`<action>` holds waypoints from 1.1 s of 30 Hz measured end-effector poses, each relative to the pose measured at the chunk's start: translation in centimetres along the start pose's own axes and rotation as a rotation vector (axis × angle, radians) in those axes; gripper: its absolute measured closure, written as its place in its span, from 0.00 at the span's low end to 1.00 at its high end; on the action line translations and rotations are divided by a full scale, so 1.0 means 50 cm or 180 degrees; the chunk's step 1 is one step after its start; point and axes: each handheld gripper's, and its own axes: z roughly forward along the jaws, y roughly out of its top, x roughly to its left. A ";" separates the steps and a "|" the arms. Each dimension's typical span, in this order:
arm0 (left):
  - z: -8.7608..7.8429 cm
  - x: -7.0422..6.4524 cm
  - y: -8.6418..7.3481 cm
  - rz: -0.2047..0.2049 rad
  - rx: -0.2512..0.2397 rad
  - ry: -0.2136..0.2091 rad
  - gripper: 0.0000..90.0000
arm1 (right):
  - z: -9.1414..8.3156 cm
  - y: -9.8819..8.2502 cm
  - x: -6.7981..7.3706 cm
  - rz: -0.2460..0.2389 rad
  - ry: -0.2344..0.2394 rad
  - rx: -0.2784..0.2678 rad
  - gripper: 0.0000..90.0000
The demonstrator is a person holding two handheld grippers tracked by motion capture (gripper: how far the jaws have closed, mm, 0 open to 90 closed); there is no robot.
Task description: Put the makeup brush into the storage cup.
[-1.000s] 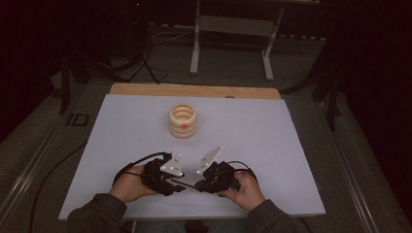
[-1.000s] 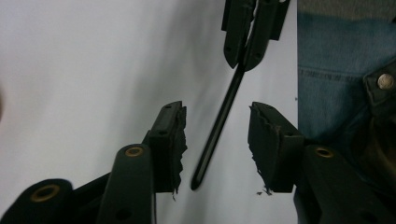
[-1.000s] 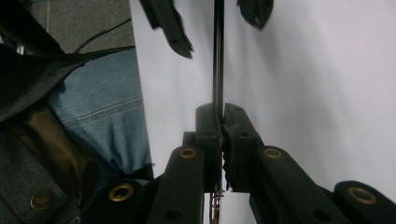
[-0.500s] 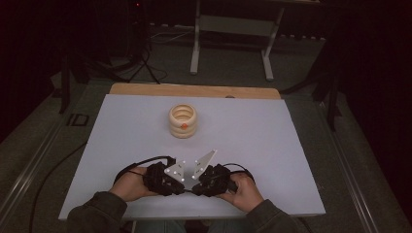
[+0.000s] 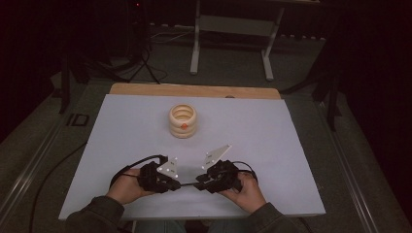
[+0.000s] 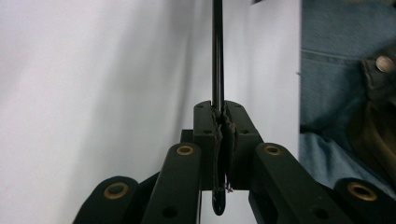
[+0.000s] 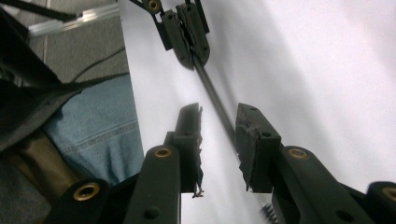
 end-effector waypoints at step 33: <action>-0.001 -0.003 -0.014 -0.0556 -0.0885 0.0539 0.95 | -0.028 -0.009 -0.087 0.1068 0.0275 -0.1033 0.73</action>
